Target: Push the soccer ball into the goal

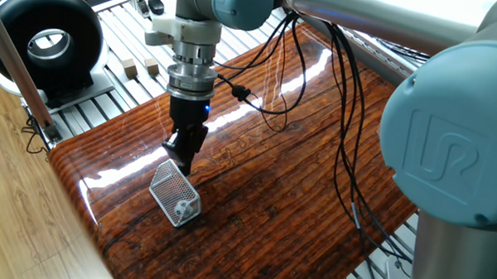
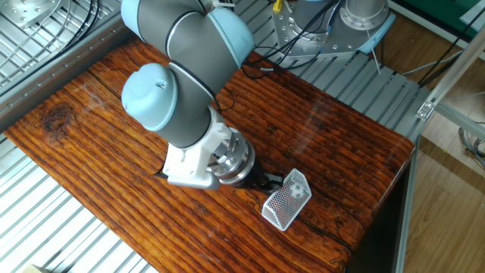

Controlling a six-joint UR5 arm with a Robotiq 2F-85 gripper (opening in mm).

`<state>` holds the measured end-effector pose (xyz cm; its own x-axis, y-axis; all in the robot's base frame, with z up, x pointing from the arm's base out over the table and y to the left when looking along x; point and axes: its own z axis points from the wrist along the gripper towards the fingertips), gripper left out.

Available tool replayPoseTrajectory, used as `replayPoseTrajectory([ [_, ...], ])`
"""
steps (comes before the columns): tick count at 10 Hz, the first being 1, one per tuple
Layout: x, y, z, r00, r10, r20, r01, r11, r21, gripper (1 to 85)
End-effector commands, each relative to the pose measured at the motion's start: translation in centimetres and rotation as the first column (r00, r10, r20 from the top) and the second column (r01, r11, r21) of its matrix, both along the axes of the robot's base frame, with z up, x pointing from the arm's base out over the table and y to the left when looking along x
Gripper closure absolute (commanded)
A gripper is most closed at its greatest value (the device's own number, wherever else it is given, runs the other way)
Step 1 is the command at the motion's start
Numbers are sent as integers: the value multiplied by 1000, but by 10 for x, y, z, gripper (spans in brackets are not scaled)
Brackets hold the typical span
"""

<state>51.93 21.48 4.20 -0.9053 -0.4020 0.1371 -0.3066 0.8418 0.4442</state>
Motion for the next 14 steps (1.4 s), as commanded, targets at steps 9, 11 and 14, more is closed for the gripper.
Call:
replayPoseTrajectory([
  [9,74,-105,39,936,-9,352,121,947,-298,847],
  [11,75,-113,58,899,-166,406,294,915,-275,847],
  [14,95,-138,73,807,-269,526,432,875,-217,847],
])
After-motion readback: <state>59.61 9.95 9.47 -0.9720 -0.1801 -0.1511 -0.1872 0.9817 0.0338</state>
